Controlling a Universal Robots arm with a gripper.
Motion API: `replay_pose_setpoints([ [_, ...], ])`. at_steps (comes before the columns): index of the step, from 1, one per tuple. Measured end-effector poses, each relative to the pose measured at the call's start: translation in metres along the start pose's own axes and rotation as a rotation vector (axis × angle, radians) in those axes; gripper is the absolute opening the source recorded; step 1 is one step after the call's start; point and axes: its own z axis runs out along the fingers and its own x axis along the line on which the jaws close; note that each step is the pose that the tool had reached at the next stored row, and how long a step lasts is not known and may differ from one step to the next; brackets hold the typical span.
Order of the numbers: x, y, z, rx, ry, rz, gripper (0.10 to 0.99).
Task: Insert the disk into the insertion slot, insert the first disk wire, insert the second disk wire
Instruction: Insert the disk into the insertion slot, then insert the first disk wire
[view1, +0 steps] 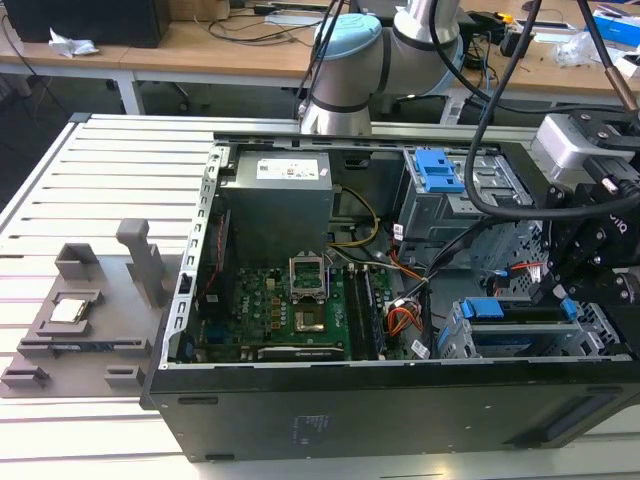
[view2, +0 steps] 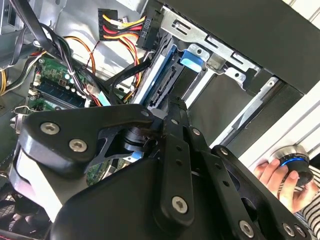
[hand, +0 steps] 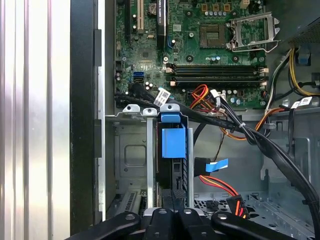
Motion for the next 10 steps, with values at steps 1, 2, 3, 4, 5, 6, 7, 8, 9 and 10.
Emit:
replay_pose_setpoints([
  [1,0.0,0.0,0.0,0.0,0.0001,0.0,0.106],
  [2,0.0,0.0,0.0,0.0,0.0001,0.0,0.106],
  [3,0.0,0.0,0.0,0.0,0.0001,0.0,0.106],
  [4,0.0,0.0,0.0,0.0,0.0002,0.0,0.106],
  [5,0.0,0.0,0.0,0.0,0.0001,0.0,0.106],
  [6,0.0,0.0,0.0,0.0,0.0002,0.0,0.106],
  [7,0.0,0.0,0.0,0.0,0.0003,0.0,0.106],
  [8,0.0,0.0,0.0,0.0,0.0003,0.0,0.106],
  [9,0.0,0.0,0.0,0.0,0.0003,0.0,0.106],
  [10,0.0,0.0,0.0,0.0,0.0003,0.0,0.114],
])
